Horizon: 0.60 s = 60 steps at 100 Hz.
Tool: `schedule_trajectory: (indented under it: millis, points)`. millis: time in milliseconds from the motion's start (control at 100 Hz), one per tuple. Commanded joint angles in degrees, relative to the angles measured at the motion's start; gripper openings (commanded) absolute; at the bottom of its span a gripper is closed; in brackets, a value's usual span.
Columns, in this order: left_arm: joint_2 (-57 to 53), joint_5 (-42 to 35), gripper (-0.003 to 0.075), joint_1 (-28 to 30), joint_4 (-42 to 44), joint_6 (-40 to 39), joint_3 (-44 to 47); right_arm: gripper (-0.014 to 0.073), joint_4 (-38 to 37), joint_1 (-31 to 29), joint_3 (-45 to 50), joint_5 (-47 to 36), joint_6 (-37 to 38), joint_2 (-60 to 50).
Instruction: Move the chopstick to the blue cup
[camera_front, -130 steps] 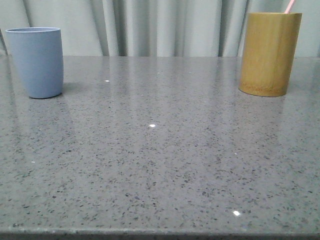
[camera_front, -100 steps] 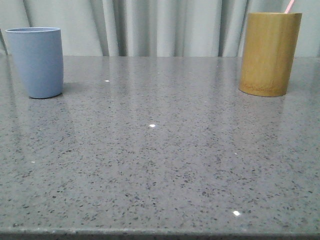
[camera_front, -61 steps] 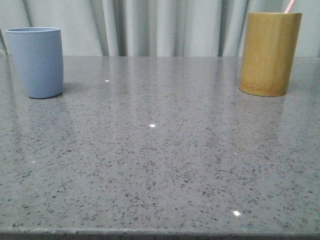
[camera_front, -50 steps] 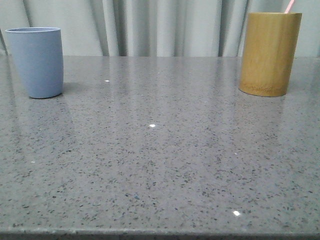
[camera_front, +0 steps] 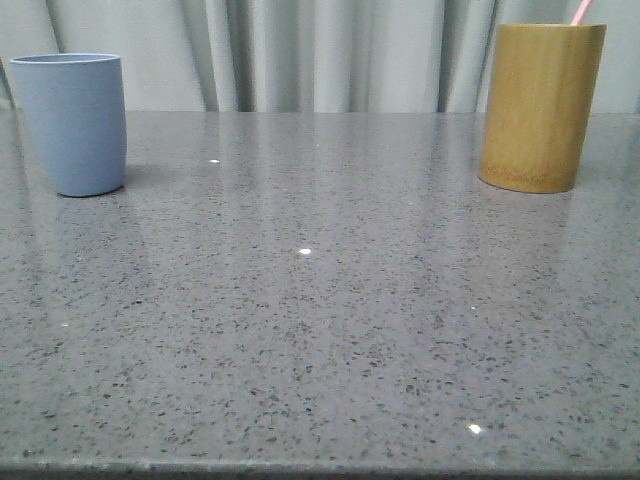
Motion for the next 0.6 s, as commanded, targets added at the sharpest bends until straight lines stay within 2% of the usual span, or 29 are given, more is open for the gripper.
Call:
schedule_trajectory:
  millis: [0, 360, 500, 590]
  points:
    - [0.7, -1.7, -0.0019, 0.2, -2.6, -0.6, -6.4, -0.0067, 0.6, -0.2, -6.2, 0.5, 0.4, 1.7]
    - [21.7, 29.3, -0.0019, 0.2, -5.4, -0.8, -29.8, -0.0067, 0.6, -0.2, -26.4, 20.4, 0.4, 14.2]
    - [28.5, 34.2, -0.0019, 0.2, -5.4, -0.4, -37.2, -0.0067, 0.6, -0.2, -32.3, 28.9, 0.4, 18.9]
    - [30.8, 34.7, -0.0019, 0.2, -5.8, -0.4, -39.9, -0.0067, 0.6, -0.2, -33.8, 30.0, 0.4, 20.7]
